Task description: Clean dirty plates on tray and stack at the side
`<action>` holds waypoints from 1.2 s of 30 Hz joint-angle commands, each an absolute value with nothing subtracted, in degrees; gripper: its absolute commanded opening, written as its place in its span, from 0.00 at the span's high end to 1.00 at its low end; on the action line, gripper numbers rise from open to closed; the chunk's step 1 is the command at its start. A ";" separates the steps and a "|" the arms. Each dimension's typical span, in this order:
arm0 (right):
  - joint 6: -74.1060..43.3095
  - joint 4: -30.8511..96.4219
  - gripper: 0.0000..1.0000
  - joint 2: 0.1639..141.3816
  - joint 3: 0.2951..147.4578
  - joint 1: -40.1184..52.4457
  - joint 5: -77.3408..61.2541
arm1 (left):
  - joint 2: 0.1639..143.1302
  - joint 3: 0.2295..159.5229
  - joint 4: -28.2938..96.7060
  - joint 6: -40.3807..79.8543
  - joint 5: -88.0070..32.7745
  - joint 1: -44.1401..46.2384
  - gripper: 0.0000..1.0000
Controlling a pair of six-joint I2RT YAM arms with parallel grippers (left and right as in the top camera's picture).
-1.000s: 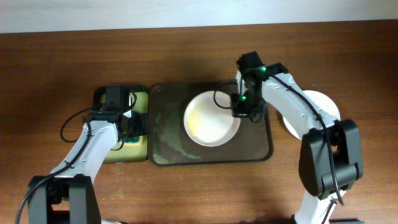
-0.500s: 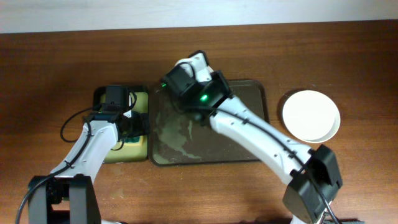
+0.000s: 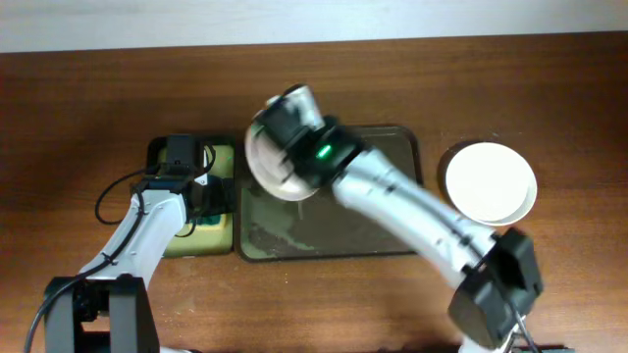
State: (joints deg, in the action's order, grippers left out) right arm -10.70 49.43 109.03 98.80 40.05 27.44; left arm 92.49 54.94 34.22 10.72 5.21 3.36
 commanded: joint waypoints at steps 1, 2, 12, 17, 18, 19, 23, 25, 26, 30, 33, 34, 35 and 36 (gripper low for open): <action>-15.51 54.17 0.96 108.05 99.55 23.90 -7.27 | 92.25 54.41 34.09 10.39 5.85 3.20 0.01; -15.35 57.14 0.96 108.05 99.55 17.02 -11.55 | 92.25 54.41 34.11 10.39 5.85 3.20 0.01; -10.57 60.90 0.96 108.16 80.90 -38.72 -11.25 | 92.25 54.41 34.09 10.39 5.85 3.20 0.01; -10.31 57.80 0.96 108.16 78.00 -34.00 -11.22 | 92.25 54.41 34.11 10.39 5.85 3.20 0.00; -10.33 57.78 0.96 108.16 78.00 -33.15 -11.18 | 92.25 54.41 34.11 10.39 5.85 3.20 0.01; -10.33 57.71 0.96 108.16 78.00 -32.14 -11.18 | 92.25 54.41 34.09 10.39 5.85 3.20 0.01; -10.35 60.66 0.28 108.14 79.11 -27.70 -11.62 | 92.25 54.41 34.11 10.39 5.85 3.20 0.01; -10.28 69.78 0.26 108.03 86.78 -27.07 -12.97 | 92.25 54.41 34.09 10.39 5.85 3.20 0.00; -10.22 71.70 0.26 108.03 88.66 -26.41 -13.15 | 92.25 54.41 34.11 10.41 5.85 3.20 0.01; -5.78 79.11 0.02 108.12 92.14 -12.93 -17.37 | 92.25 54.41 34.11 10.39 5.85 3.20 0.01; -5.98 78.65 0.02 108.12 92.16 -6.76 -17.37 | 92.25 54.41 34.09 10.41 5.85 3.20 0.01; -5.98 78.65 0.02 108.12 92.16 -5.74 -17.39 | 92.25 54.41 34.11 10.39 5.85 3.20 0.01; -5.98 78.65 0.02 108.12 92.16 -5.39 -17.37 | 92.25 54.41 34.11 10.39 5.85 3.20 0.01; -5.98 78.65 0.02 108.12 92.16 -5.30 -17.37 | 92.25 54.41 34.09 10.39 5.85 3.20 0.01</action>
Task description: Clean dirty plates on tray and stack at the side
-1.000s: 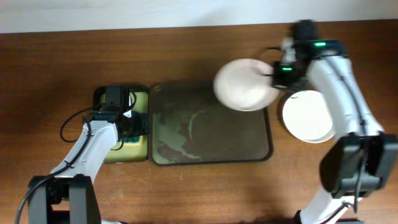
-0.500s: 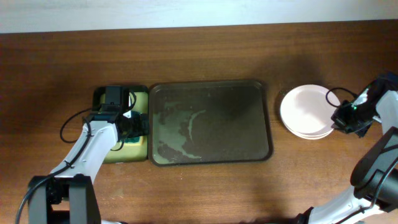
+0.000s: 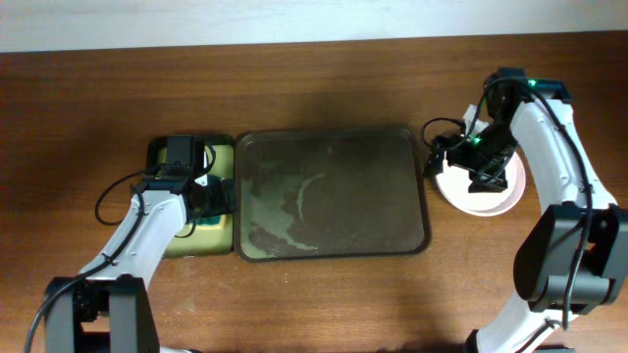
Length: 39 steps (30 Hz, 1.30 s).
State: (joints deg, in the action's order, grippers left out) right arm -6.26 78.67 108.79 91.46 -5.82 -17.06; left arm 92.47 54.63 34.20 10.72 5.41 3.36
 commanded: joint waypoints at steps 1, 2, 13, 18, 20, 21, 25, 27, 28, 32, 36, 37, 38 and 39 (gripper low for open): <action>-5.98 78.65 0.02 108.12 92.16 -5.30 -17.37 | 92.25 54.41 34.11 10.39 5.85 3.20 0.01; -5.98 78.65 0.02 108.12 92.16 -5.32 -17.37 | 92.25 54.41 34.11 10.39 5.85 3.20 0.01; -2.13 78.70 0.02 71.57 91.94 21.06 -3.57 | 92.25 54.41 34.11 10.39 5.85 3.20 0.01; 1.83 73.19 0.02 44.49 89.30 20.84 -1.67 | 92.25 54.41 34.09 10.39 5.85 3.20 0.01; 4.29 56.47 0.02 31.09 78.32 16.40 -4.78 | 92.25 54.41 34.11 10.39 5.85 3.20 0.01; 4.29 48.40 0.02 24.69 71.18 13.23 -6.61 | 92.25 54.41 34.09 10.39 5.85 3.20 0.01; 4.25 3.92 0.02 1.63 29.17 7.53 -9.08 | 92.25 54.41 34.09 10.39 5.85 3.20 0.01; 4.25 -8.73 0.02 0.21 16.84 7.53 -12.91 | 92.25 54.41 34.11 10.39 5.85 3.20 0.01; 4.08 -12.23 0.02 0.21 11.97 7.57 -13.56 | 92.25 54.41 34.11 10.39 5.85 3.20 0.01; 4.10 -15.27 0.02 0.19 0.32 7.60 -9.58 | 92.25 54.41 34.11 10.39 5.85 3.20 0.01; 4.21 4.84 0.02 0.19 0.32 7.60 -0.89 | 92.25 54.41 34.09 10.39 5.85 3.20 0.01; 5.82 4.56 0.02 0.19 0.32 7.51 -0.51 | 92.25 54.41 34.11 10.41 5.85 3.20 0.01; 5.80 4.56 0.02 0.19 0.32 7.46 -0.45 | 92.25 54.41 34.11 10.39 5.85 3.20 0.01; 5.76 4.51 0.02 0.19 0.32 7.49 -0.36 | 92.25 54.41 34.11 10.39 5.85 3.20 0.01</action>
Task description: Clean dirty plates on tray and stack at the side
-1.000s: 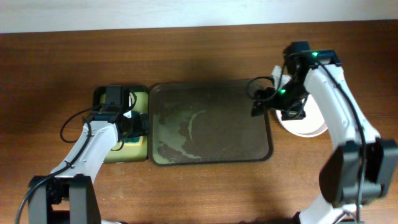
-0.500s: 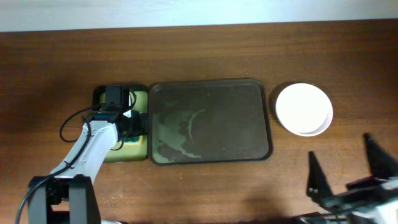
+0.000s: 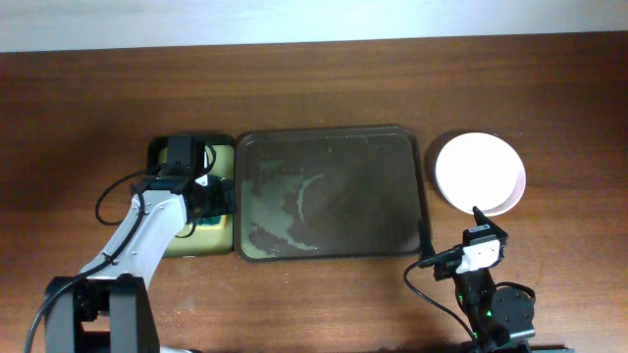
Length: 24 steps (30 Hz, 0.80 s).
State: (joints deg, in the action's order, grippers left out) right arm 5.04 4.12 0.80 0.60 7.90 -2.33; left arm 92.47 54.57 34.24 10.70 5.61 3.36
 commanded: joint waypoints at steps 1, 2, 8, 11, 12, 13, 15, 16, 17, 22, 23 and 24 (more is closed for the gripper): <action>5.76 4.54 0.02 0.21 0.32 7.46 -0.36 | 92.25 54.41 34.09 10.39 5.85 3.20 0.00; 5.76 4.54 0.02 0.21 0.32 7.46 -0.36 | 92.25 54.41 34.09 10.39 5.85 3.20 0.00; 5.76 4.54 0.02 0.21 0.32 7.46 -0.36 | 92.25 54.41 34.11 10.39 5.85 3.20 0.01; 5.76 4.54 0.02 0.21 0.32 7.46 -0.36 | 92.25 54.41 34.09 10.41 5.85 3.20 0.01; 5.76 4.54 0.02 0.21 0.32 7.46 -0.36 | 92.25 54.41 34.11 10.41 5.85 3.20 0.00; 5.76 4.54 0.02 0.21 0.32 7.46 -0.36 | 92.23 54.41 34.09 10.39 5.85 3.20 0.01; 5.76 4.54 0.02 0.21 0.32 7.46 -0.36 | 92.25 54.41 34.09 10.39 5.85 3.20 0.00; 5.76 4.54 0.02 0.21 0.32 7.46 -0.36 | 92.25 54.41 34.11 10.39 5.85 3.20 0.01; 5.76 4.54 0.02 0.21 0.32 7.49 -0.36 | 91.81 54.41 34.13 10.41 5.85 3.20 0.01; 5.76 4.54 0.02 0.21 0.32 7.46 -0.36 | 56.21 54.41 34.13 10.39 5.87 5.56 0.01; 5.76 4.54 0.02 0.21 0.32 7.46 -0.36 | 45.04 54.41 34.28 10.39 5.87 5.58 0.01; 5.76 4.54 0.01 0.21 0.32 7.46 -0.36 | 37.45 54.41 34.33 10.39 5.85 5.58 0.01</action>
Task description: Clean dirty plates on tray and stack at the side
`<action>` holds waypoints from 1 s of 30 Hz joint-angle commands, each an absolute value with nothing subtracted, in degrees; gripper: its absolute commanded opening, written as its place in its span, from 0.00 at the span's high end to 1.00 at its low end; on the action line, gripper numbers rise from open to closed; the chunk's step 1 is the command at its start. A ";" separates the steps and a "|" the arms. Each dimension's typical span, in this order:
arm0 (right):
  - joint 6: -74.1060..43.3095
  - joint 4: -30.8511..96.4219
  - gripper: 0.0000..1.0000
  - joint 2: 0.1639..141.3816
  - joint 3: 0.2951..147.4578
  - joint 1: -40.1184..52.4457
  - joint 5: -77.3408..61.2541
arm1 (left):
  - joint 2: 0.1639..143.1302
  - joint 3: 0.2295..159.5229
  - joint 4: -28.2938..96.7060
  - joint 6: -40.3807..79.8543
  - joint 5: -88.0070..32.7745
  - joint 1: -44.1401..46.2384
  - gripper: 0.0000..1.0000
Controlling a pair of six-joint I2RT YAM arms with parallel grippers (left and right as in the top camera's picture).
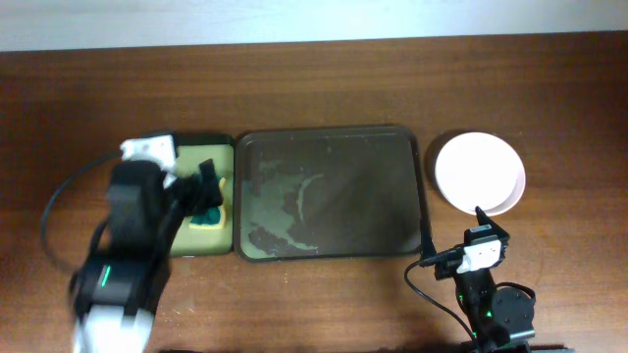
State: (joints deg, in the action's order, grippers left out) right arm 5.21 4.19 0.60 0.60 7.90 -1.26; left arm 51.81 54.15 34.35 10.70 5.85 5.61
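Observation:
The dark tray (392, 157) lies mid-table, smeared with pale residue and with no plate on it. White plates (479, 174) sit stacked on the table just right of the tray. My left arm is blurred and raised. Its gripper (203, 188) hangs over the yellow-green sponge (208, 220) in the sponge holder (186, 240), and the blur hides how its jaws stand. My right gripper (479, 216) is folded back near the front edge, below the plates, fingers together and holding nothing.
The sponge holder stands against the tray's left edge. A thin black cable (424, 243) runs beside the right arm's base. The wooden table (314, 88) extends behind the tray, up to a pale wall.
My left arm has lifted and swung, so its body now looms large and blurred at the front left, with the gripper still over the sponge holder. The right arm, plates and tray are unchanged.
At first my right arm held a plate over the tray's upper left while the left gripper rested at the sponge holder. Then the tray was bare and my right gripper was at the plate stack. It then folded back to the front edge; now the left arm has lifted.

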 commanded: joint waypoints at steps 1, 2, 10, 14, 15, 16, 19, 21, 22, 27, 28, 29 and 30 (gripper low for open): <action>5.76 4.54 0.02 0.21 0.32 7.46 -0.36 | 29.43 54.41 34.61 10.17 6.07 5.58 0.01; 5.76 4.54 0.02 0.21 0.32 7.46 -0.36 | 24.43 54.41 36.23 9.10 7.84 5.58 0.01; 5.76 4.54 0.02 0.21 0.32 7.46 -0.36 | 0.23 43.51 52.66 9.80 7.22 1.41 0.00; 5.76 4.54 0.01 0.21 0.32 7.46 -0.36 | 0.34 23.88 9.30 9.80 -5.45 -4.14 0.01; 5.76 4.54 0.02 0.21 0.32 7.46 -0.36 | 0.34 17.15 -6.39 9.80 -8.60 -4.80 0.00; 5.76 4.54 0.02 0.21 0.32 7.49 -0.36 | 0.34 11.90 -17.67 9.96 -9.13 -4.78 0.01; 5.76 4.54 0.02 0.21 0.32 7.49 -0.36 | 0.34 4.32 -25.87 13.91 -4.86 -4.78 0.01; 5.76 4.54 0.02 0.21 0.32 7.46 -0.36 | 0.34 2.61 -21.54 14.15 -1.21 -4.75 0.01; 5.76 4.54 0.02 0.21 0.32 7.49 -0.36 | 0.34 1.80 -16.25 16.75 2.90 -4.64 0.01; 5.76 4.54 0.01 0.21 0.32 7.46 -0.36 | 0.34 1.74 6.63 24.08 8.84 -4.54 0.01; 5.76 4.54 0.02 0.21 0.32 7.46 -0.36 | 0.32 1.74 6.55 22.57 8.86 -3.84 0.01; 5.76 4.54 0.02 0.21 0.32 7.46 -0.36 | 0.32 1.74 6.55 20.80 8.78 -2.87 0.01; 5.76 4.54 0.02 0.21 0.32 7.46 -0.36 | 0.32 1.74 6.55 17.56 8.62 -1.43 0.01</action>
State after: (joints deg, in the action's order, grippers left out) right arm 5.80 4.29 0.58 0.62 7.86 -0.84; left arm 0.62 1.76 6.42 22.13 7.77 -3.49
